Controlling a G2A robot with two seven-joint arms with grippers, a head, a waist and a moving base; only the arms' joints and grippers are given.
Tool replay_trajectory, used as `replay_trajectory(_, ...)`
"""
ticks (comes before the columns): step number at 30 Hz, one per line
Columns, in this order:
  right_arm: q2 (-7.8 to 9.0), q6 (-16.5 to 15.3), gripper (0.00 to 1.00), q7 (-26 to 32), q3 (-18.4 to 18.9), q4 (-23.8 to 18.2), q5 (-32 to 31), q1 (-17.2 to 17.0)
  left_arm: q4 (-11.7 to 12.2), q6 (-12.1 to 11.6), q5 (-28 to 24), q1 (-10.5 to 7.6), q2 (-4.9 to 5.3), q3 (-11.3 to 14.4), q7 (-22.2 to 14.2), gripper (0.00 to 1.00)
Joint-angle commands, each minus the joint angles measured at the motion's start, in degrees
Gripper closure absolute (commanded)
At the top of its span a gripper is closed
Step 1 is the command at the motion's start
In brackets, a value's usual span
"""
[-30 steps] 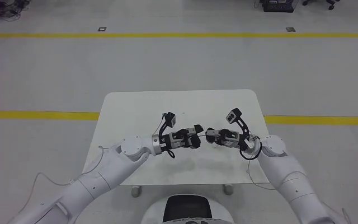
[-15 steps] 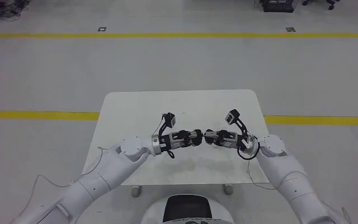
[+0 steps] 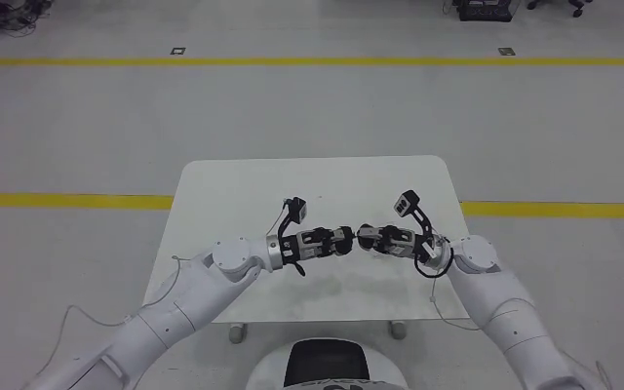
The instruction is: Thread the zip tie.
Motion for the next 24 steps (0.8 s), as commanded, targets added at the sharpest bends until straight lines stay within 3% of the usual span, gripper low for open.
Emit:
replay_trajectory(1,0.02,0.01,1.00,-0.12,0.14,0.04,0.12,-0.04,-0.01,0.23,0.29,0.11,-0.05,-0.15,0.25,0.83)
replay_trajectory(24,-0.14,1.21,1.00,-1.29,-1.14,0.63,-1.77,0.63,-0.10,1.67,2.30,0.90,-0.92,-1.42,-0.23,0.85)
